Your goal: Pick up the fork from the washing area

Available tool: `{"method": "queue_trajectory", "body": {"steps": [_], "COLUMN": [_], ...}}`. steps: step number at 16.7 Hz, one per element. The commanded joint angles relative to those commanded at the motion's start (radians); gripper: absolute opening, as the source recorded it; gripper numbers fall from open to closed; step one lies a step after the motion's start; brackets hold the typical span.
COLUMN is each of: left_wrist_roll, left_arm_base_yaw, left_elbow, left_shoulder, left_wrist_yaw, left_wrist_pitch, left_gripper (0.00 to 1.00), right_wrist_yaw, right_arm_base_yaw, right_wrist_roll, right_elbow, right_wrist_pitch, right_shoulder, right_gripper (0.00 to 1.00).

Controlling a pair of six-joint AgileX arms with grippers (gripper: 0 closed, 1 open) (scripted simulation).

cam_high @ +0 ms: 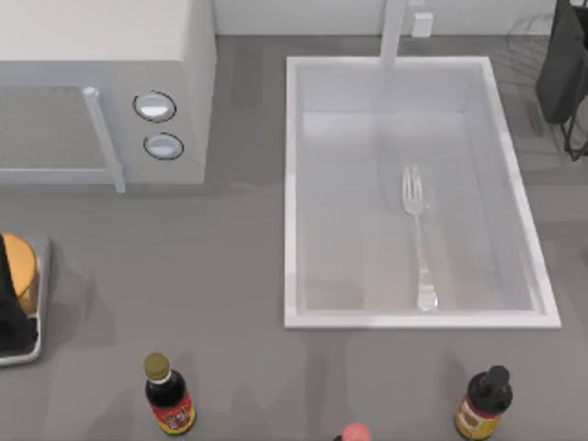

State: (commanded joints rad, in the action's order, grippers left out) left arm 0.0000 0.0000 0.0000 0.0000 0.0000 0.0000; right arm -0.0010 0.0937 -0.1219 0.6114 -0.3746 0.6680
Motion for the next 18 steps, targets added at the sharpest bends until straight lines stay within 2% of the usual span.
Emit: {"method": "queue_trajectory", "body": {"steps": [12,18], "left_wrist_roll": [0.0,0.0], "left_arm_base_yaw": [0.0,0.0], "left_elbow": [0.0,0.0], "left_shoulder": [0.0,0.0], "left_wrist_yaw": [0.0,0.0], "left_wrist_pitch": [0.0,0.0], "left_gripper": [1.0,1.0], "right_wrist_yaw": [0.004,0.007], "right_arm_base_yaw": [0.177,0.236], "right_wrist_roll": [-0.186,-0.233], "right_elbow": [1.136,1.551], "right_wrist_pitch": [-0.679,-0.902], "right_shoulder": [1.257,1.711], "right_gripper": [1.0,1.0]}}
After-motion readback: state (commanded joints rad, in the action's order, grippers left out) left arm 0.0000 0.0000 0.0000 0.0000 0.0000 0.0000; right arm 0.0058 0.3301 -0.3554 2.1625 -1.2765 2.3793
